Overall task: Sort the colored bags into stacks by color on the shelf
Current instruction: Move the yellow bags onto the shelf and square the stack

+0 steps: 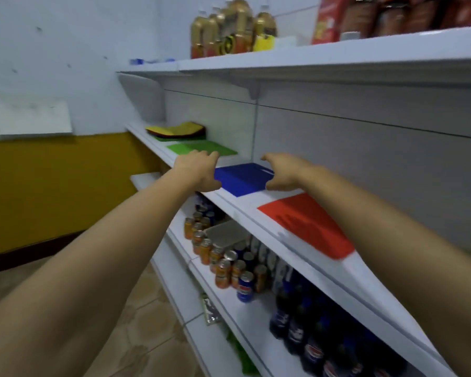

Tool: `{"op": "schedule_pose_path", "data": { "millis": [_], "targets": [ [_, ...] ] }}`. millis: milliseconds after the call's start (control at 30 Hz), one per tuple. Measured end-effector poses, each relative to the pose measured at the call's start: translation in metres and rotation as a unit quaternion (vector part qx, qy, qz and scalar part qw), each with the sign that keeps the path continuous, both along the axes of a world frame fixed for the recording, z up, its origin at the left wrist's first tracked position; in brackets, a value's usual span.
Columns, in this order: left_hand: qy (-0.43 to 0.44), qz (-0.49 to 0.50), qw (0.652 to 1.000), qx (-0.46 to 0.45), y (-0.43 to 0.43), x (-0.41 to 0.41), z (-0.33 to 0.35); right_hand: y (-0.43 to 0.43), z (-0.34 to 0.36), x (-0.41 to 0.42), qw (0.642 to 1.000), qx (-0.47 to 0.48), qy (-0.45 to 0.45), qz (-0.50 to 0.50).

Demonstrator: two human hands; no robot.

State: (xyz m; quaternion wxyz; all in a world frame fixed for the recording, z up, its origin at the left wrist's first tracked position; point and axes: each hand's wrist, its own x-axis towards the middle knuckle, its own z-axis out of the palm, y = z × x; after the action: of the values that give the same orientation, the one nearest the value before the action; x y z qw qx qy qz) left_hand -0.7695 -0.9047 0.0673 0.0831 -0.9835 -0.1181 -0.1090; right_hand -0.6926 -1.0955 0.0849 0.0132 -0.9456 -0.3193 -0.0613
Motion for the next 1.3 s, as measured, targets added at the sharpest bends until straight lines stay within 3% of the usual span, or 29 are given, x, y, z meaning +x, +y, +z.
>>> {"op": "schedule_pose_path", "data": {
  "millis": [433,867,1300],
  "targets": [
    [0.063,0.141,0.987,0.052,0.292,-0.081,-0.046,0.331,-0.043,-0.032,0.985,-0.055,-0.009,0.163],
    [0.085,0.218,0.971,0.039,0.438,-0.106,-0.081,0.502,-0.08,-0.035,0.95,-0.124,-0.07,0.278],
    [0.066,0.248,0.965,0.059,0.598,-0.025,-0.058,0.677,-0.069,0.061,0.936,-0.083,-0.079,0.333]
  ]
}}
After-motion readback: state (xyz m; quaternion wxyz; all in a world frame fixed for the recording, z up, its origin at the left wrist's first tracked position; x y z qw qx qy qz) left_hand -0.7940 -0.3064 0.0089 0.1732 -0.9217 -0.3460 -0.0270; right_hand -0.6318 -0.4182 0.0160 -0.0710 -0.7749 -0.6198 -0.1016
